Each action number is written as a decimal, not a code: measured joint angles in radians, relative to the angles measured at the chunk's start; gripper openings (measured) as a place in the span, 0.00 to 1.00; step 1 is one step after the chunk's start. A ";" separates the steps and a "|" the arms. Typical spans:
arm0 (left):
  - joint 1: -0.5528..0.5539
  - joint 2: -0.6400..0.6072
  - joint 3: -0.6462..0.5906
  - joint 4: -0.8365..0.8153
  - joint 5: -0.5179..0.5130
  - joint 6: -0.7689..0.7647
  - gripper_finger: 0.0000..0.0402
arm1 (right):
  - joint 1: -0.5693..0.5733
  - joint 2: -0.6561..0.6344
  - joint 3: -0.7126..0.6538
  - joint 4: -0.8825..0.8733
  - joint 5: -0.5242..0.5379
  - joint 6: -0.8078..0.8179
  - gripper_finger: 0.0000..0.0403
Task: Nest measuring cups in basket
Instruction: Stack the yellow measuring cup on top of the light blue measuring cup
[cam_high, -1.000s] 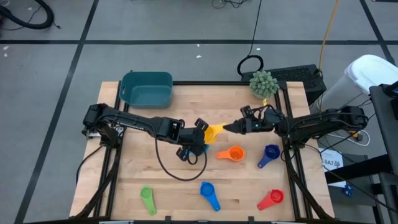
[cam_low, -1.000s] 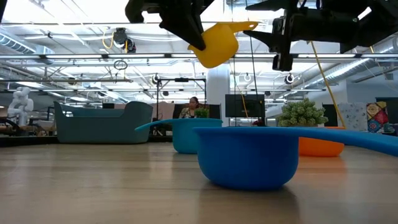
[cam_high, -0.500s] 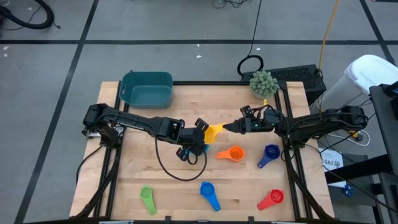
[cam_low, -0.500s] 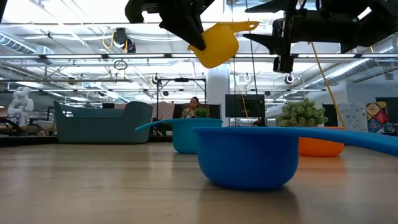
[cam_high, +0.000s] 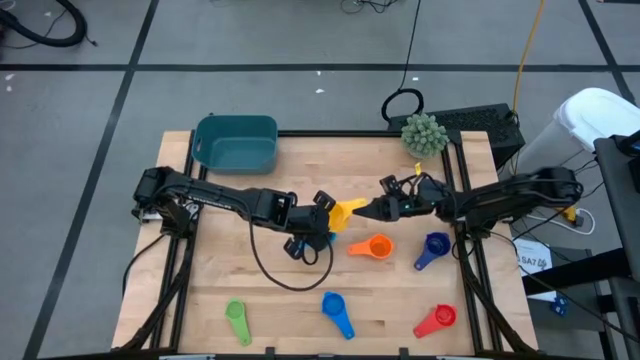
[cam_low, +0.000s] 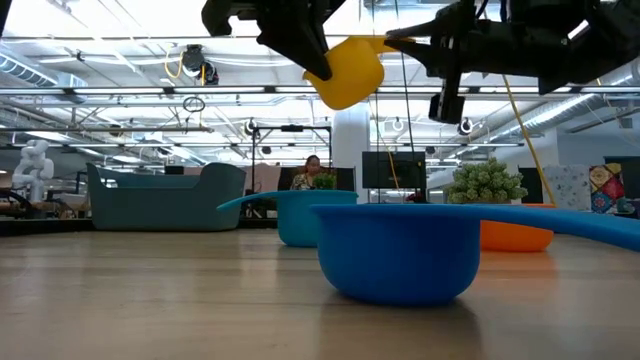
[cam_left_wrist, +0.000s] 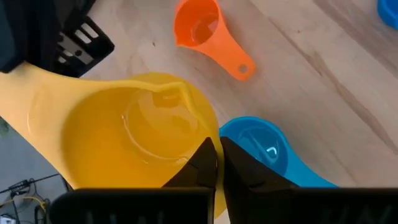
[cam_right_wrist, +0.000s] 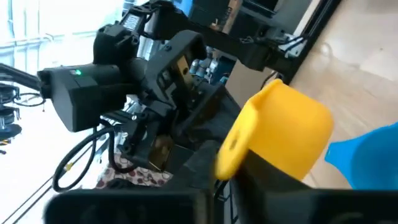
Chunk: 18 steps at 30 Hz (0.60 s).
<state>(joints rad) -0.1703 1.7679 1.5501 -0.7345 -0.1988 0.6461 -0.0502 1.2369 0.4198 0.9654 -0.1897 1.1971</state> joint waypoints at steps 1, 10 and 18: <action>-0.003 0.000 0.000 -0.003 -0.003 -0.001 0.03 | 0.000 0.005 0.000 0.009 -0.002 -0.005 0.02; -0.011 0.000 0.000 0.014 -0.005 -0.004 0.03 | -0.009 0.010 0.000 0.058 0.003 -0.002 0.18; -0.014 0.000 0.000 0.010 -0.001 -0.013 0.02 | -0.009 0.010 0.000 0.063 0.005 0.017 0.29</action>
<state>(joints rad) -0.1846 1.7676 1.5501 -0.7241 -0.1993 0.6334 -0.0589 1.2472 0.4198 1.0283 -0.1852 1.2140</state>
